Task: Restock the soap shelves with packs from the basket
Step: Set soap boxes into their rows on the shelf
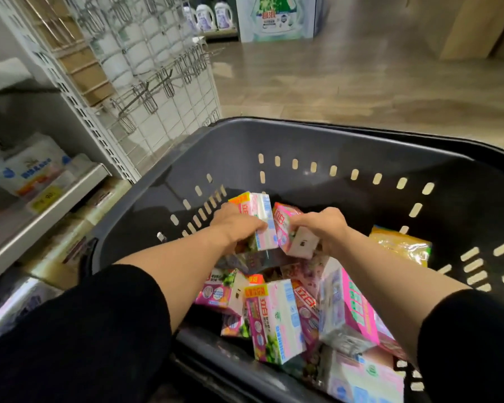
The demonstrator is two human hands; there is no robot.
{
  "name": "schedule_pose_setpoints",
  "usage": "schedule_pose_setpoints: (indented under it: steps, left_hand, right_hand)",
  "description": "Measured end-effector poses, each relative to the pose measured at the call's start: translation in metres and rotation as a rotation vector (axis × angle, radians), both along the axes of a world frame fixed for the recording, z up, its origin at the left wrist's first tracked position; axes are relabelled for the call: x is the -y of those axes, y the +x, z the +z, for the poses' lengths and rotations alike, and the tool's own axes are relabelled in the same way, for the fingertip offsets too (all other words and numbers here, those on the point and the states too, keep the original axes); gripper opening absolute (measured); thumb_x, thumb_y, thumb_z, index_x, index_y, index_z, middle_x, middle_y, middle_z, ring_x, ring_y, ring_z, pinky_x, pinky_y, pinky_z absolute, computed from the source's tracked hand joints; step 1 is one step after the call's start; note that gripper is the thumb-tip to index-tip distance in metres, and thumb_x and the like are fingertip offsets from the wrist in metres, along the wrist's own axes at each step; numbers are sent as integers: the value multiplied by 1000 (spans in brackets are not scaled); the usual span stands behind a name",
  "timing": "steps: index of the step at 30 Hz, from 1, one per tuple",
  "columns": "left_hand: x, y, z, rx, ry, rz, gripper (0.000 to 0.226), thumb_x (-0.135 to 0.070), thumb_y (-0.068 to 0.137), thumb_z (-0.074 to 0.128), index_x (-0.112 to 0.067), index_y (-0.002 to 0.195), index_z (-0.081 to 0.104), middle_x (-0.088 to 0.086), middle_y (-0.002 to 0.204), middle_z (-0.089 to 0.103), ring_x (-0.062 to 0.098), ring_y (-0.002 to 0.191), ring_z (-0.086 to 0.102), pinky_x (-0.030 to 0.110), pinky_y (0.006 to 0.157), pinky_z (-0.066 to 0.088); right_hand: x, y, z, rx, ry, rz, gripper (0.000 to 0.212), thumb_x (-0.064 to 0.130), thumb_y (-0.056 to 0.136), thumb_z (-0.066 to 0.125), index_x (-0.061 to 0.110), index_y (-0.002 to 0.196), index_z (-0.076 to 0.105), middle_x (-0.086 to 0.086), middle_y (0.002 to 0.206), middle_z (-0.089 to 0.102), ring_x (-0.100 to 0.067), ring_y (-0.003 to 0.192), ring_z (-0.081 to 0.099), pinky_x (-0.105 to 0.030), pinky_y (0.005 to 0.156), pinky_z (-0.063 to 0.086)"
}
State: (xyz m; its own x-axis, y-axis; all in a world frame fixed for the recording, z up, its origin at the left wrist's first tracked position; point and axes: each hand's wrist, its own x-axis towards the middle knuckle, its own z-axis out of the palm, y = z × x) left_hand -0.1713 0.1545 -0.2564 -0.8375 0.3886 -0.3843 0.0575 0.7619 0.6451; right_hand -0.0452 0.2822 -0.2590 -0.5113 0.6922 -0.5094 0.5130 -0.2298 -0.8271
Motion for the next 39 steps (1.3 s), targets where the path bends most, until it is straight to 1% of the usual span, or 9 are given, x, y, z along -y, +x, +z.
schedule_pose_setpoints:
  steps: [2, 6, 10, 13, 19, 22, 28, 34, 39]
  left_hand:
    - [3, 3, 16, 0, 98, 14, 74, -48, 43, 80, -17, 109, 66, 3, 103, 70, 21, 94, 66, 39, 87, 56]
    - [23, 11, 55, 28, 225, 38, 56, -36, 60, 85, -17, 109, 66, 4, 103, 70, 22, 95, 67, 42, 89, 55]
    - [64, 16, 87, 22, 387, 104, 47, -25, 65, 86, -14, 107, 66, 7, 100, 72, 23, 91, 70, 44, 82, 58]
    - [97, 24, 112, 3, 562, 123, 36, -9, 68, 85, -13, 99, 68, 10, 101, 73, 24, 87, 71, 45, 83, 57]
    - [186, 48, 167, -302, 738, 235, 54, -14, 58, 91, -9, 103, 61, 0, 93, 70, 17, 84, 69, 38, 79, 56]
    - [248, 60, 177, -440, 821, 313, 52, -4, 67, 85, -10, 109, 55, -1, 99, 67, 16, 88, 66, 35, 78, 54]
    - [367, 59, 145, -613, 757, 535, 49, -6, 67, 85, -14, 105, 55, -6, 91, 65, 1, 72, 61, 24, 68, 49]
    - [437, 48, 105, -463, 653, 799, 45, -18, 63, 89, -26, 90, 54, -2, 90, 66, 18, 82, 65, 45, 76, 56]
    - [473, 42, 106, -306, 701, 936, 46, -14, 69, 85, -13, 101, 53, 4, 92, 63, 18, 74, 61, 28, 50, 44]
  right_hand:
    - [-3, 12, 21, -15, -20, 73, 27, 11, 68, 80, 2, 84, 60, -10, 78, 58, -20, 65, 57, -24, 43, 47]
    - [-1, 32, 60, -141, 54, 206, 26, 5, 73, 76, 1, 96, 66, -13, 85, 65, -18, 67, 62, -26, 48, 50]
    - [12, 43, 96, -267, 143, 246, 22, 2, 66, 79, 6, 86, 70, -20, 94, 68, -25, 80, 65, -51, 79, 55]
    - [31, 46, 126, -376, 174, 260, 38, 4, 64, 83, 4, 99, 67, -15, 99, 70, -27, 87, 69, -50, 82, 57]
    - [96, 30, 174, -654, 152, 385, 33, -4, 70, 77, 7, 99, 64, -8, 88, 71, -21, 77, 70, -35, 69, 56]
    - [139, 11, 189, -740, 127, 464, 40, -14, 67, 74, 3, 102, 63, -16, 98, 70, -30, 88, 67, -41, 76, 53]
    - [235, -37, 183, -793, 159, 704, 50, -27, 63, 68, 11, 96, 64, -12, 98, 66, -21, 86, 64, -28, 65, 57]
    - [323, -86, 142, -743, 107, 828, 55, -26, 61, 70, 10, 102, 64, -10, 105, 66, -19, 97, 64, -35, 77, 58]
    - [369, -118, 122, -726, 40, 790, 58, -26, 60, 69, 10, 104, 61, -5, 96, 69, -17, 89, 66, -31, 67, 58]
